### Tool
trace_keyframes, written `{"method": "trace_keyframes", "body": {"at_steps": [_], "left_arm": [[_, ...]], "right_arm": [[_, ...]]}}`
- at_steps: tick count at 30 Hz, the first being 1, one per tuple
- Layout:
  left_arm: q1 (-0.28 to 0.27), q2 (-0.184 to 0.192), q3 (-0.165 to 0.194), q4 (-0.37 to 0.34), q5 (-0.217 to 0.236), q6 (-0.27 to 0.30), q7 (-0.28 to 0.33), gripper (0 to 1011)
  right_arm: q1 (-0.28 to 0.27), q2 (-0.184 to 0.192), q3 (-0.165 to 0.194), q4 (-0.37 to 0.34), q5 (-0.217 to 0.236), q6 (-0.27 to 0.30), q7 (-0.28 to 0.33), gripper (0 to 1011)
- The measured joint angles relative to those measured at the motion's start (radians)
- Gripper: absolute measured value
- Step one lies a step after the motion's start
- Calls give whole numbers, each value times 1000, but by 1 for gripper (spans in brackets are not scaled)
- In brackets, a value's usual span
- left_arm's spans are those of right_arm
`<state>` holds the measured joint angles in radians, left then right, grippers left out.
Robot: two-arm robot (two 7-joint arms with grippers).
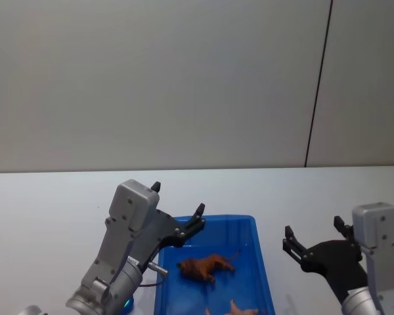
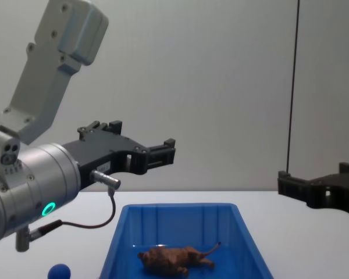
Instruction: Pick up the two dolls from the table and place them into the box.
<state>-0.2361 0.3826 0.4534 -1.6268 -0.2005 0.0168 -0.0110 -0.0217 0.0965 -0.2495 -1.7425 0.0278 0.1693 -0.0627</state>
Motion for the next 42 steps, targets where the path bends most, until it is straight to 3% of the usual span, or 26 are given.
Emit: {"method": "trace_keyframes", "body": {"at_steps": [9, 26, 42], "left_arm": [[15, 18, -9, -22, -10, 51, 8, 1001], [78, 97, -54, -96, -97, 250, 37, 1001], [121, 133, -79, -89, -163, 340, 42, 1001]], "right_arm": [[-14, 8, 6, -15, 5, -5, -20, 1001], [-25, 15, 11, -28, 9, -8, -36, 1001], [-27, 16, 13, -30, 10, -10, -39, 1001]]}}
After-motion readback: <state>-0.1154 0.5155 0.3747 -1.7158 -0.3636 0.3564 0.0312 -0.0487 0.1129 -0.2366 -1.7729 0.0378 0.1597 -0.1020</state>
